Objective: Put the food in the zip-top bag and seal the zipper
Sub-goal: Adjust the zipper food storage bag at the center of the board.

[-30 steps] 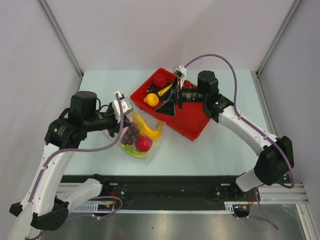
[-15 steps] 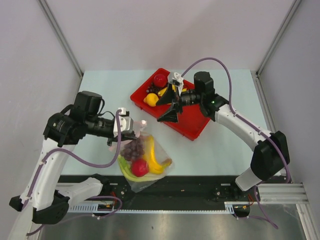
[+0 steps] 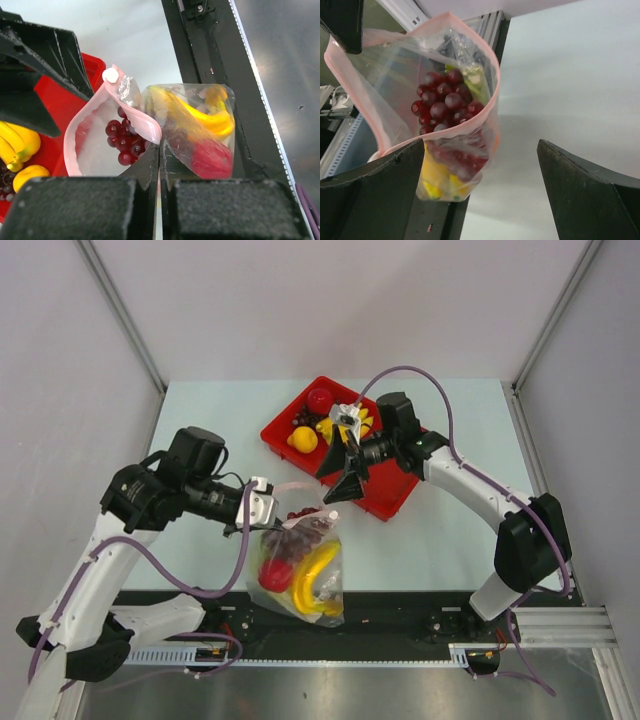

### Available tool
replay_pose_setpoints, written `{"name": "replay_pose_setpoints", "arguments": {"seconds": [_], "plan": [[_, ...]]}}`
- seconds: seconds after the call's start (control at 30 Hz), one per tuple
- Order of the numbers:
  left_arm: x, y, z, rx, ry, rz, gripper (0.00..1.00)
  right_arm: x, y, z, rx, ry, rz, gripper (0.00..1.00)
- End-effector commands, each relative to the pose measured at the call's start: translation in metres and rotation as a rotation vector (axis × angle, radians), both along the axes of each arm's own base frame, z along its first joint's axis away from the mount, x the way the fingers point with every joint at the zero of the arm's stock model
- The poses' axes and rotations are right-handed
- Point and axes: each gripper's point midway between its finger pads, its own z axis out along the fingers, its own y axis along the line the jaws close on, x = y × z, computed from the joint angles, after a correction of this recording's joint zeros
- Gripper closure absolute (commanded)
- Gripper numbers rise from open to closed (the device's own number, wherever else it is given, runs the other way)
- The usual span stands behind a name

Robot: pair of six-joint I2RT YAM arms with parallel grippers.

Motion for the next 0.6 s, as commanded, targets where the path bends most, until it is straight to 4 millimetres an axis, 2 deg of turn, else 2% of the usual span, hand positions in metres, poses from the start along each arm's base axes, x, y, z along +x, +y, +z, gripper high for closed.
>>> {"name": "replay_pose_setpoints", "arguments": {"seconds": [0.0,0.07,0.13,0.27,0.33,0.4,0.43,0.5,0.57], "plan": [[0.006,-0.011,0.012,-0.079,-0.069,-0.023,1.0,0.0,-0.017,0.004,-0.027,-0.02,-0.022,0.0],[0.006,-0.011,0.012,-0.082,-0.07,-0.015,1.0,0.02,-0.029,0.001,-0.049,-0.002,-0.098,0.0],[0.009,-0.011,0.01,-0.081,-0.068,0.008,1.0,0.027,-0.04,-0.004,-0.073,0.012,-0.137,0.0],[0.013,-0.011,0.012,-0.099,-0.094,0.032,1.0,0.024,-0.058,-0.014,-0.124,0.026,-0.169,0.0],[0.015,-0.011,0.011,-0.103,-0.098,0.038,1.0,0.019,-0.06,-0.018,-0.132,0.047,-0.179,0.0],[0.017,-0.013,0.013,-0.111,-0.096,0.045,1.0,0.02,-0.053,-0.016,-0.108,0.023,-0.187,0.0],[0.017,-0.013,0.013,-0.109,-0.093,0.047,1.0,0.017,-0.052,-0.022,-0.12,0.077,-0.205,0.0],[0.018,-0.014,0.013,-0.109,-0.086,0.053,1.0,0.018,-0.047,-0.013,-0.085,0.047,-0.214,0.0],[0.02,-0.015,0.014,-0.11,-0.084,0.059,1.0,0.007,-0.044,-0.016,-0.089,0.06,-0.224,0.0]]}}
